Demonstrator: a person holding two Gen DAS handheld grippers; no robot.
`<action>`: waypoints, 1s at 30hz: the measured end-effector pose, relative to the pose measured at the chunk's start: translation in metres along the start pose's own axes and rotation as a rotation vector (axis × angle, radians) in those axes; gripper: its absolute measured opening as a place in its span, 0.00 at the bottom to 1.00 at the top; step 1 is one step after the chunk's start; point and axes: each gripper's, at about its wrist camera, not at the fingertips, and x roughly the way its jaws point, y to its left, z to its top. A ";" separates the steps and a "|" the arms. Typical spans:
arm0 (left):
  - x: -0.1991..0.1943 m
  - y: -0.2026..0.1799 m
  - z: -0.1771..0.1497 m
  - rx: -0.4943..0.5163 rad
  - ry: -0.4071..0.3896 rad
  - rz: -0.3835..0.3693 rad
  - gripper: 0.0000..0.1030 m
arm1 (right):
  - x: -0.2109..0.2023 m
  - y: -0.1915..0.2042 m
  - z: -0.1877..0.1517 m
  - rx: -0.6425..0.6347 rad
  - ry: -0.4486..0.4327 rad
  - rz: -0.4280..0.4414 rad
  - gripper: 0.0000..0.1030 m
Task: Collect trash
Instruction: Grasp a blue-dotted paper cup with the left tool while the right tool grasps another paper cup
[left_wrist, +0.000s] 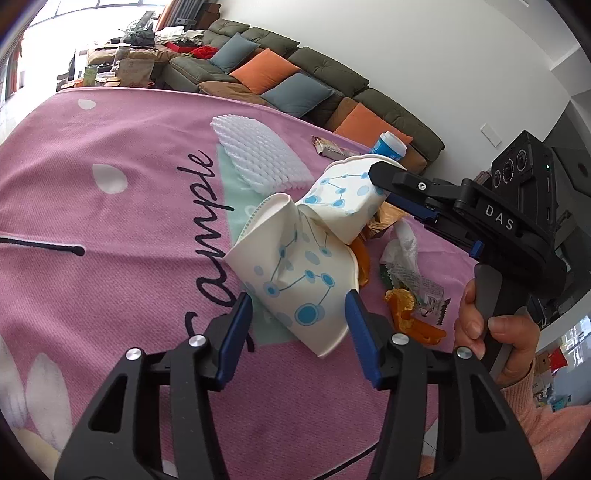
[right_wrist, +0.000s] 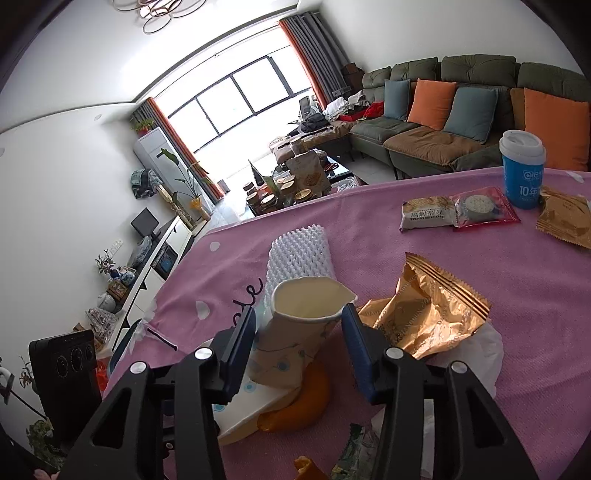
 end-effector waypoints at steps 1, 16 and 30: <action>0.000 0.000 0.001 -0.001 -0.001 -0.002 0.46 | 0.000 -0.002 0.000 0.006 0.003 0.006 0.44; 0.000 0.006 0.001 -0.005 -0.013 -0.019 0.42 | -0.010 -0.013 -0.004 0.040 0.005 0.080 0.40; 0.009 0.014 0.005 -0.064 -0.009 -0.059 0.41 | -0.005 -0.014 -0.006 0.040 0.006 0.096 0.40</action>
